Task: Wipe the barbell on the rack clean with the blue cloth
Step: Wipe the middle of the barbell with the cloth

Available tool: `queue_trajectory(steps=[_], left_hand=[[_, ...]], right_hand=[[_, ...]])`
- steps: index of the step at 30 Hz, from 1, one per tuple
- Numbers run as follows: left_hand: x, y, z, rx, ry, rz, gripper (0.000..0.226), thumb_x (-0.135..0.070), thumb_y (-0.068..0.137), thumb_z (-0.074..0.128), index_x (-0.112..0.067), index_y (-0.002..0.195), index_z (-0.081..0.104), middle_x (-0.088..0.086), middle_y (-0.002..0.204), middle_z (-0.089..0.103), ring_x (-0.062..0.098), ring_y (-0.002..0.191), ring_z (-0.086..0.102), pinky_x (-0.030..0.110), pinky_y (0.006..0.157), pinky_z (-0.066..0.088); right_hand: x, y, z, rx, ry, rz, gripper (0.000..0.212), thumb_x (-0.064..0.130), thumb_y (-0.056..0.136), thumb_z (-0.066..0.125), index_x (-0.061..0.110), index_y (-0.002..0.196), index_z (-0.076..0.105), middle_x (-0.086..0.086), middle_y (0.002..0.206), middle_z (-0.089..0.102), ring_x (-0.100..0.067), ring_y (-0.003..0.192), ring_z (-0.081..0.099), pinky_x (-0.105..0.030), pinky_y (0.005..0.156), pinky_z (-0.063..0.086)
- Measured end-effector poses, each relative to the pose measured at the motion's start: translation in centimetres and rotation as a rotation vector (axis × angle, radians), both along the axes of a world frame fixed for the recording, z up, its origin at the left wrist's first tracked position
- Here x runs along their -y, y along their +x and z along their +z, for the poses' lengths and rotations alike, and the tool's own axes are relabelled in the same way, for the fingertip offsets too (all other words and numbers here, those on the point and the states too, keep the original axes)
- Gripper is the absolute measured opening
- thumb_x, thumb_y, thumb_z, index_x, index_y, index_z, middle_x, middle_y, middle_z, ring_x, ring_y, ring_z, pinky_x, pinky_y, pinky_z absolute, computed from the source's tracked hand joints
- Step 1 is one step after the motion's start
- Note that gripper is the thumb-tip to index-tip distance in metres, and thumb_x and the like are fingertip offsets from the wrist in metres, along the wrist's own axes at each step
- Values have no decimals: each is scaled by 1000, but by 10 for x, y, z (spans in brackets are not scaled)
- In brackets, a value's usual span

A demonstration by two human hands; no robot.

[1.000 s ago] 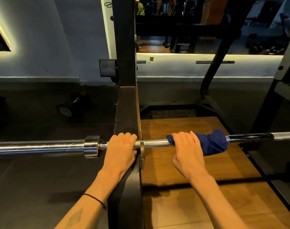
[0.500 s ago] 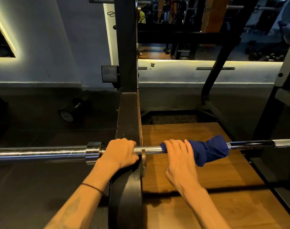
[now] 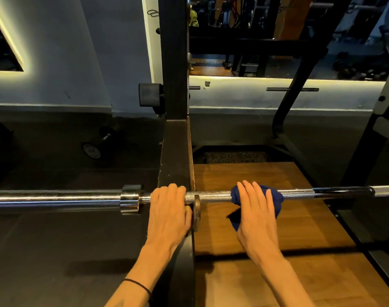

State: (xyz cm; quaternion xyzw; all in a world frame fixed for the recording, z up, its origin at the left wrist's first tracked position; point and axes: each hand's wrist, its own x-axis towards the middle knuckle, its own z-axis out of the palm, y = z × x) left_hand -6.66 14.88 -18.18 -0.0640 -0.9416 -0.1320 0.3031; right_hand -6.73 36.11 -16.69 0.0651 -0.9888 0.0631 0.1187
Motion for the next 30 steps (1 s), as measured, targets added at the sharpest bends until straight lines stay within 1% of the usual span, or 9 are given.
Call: queue_trajectory(steps=[3,9,13,16,20,24,26,28,30], left_hand=[[-4,11,-1,-8,50,-11,26,-27,87,55,-17,111,56,-1,102,54,18,94,49,35,94,35],[6,17,-3,40,49,-65,40,-37,96,44,-15,127,57,1,120,59,18,113,53,36,108,34],[10,14,-5,36,84,-98,38,-35,99,43,-15,126,60,0,118,59,15,109,53,27,107,29],[9,12,-8,-24,147,-92,34,-29,99,48,-12,124,62,1,116,60,15,107,54,22,109,25],[1,15,-9,-105,187,-44,33,-15,89,66,-9,121,66,4,115,65,17,109,58,27,113,28],[4,15,-1,-97,178,-34,32,-20,82,67,-11,113,70,3,107,67,18,99,60,29,97,41],[7,14,5,-64,178,-55,28,-20,81,65,-13,108,69,0,100,64,16,90,56,28,83,43],[8,13,9,-50,176,-66,24,-17,80,65,-13,103,67,0,93,60,15,82,49,27,73,41],[7,12,12,-50,154,-47,18,-10,77,70,-13,94,64,0,88,55,15,78,44,28,65,41]], right_hand=[[30,5,2,-29,-12,20,108,-2,47,87,8,147,48,-15,153,48,-35,146,37,-56,119,23],[51,6,12,-40,119,371,87,13,63,70,9,148,49,-11,151,51,-30,140,48,-48,116,28],[13,-8,23,17,39,242,82,26,79,79,19,151,40,0,150,47,-21,141,42,-37,124,18],[-5,-8,22,14,-34,120,73,50,63,89,24,123,57,6,118,57,-18,117,54,-40,115,29],[27,-1,21,2,-75,65,82,16,83,74,18,154,33,-1,158,36,-23,152,24,-42,126,-2],[58,1,14,20,21,328,98,17,65,87,15,152,42,-6,154,47,-27,146,39,-44,121,9],[54,-4,17,14,-3,382,90,17,76,80,15,155,37,-5,158,42,-26,148,36,-40,125,8],[37,-5,23,43,-32,338,81,14,85,71,16,156,32,-4,158,38,-26,148,33,-39,127,9],[10,-6,22,-17,-36,215,80,7,70,78,11,144,49,-6,138,56,-29,132,52,-42,123,23]])
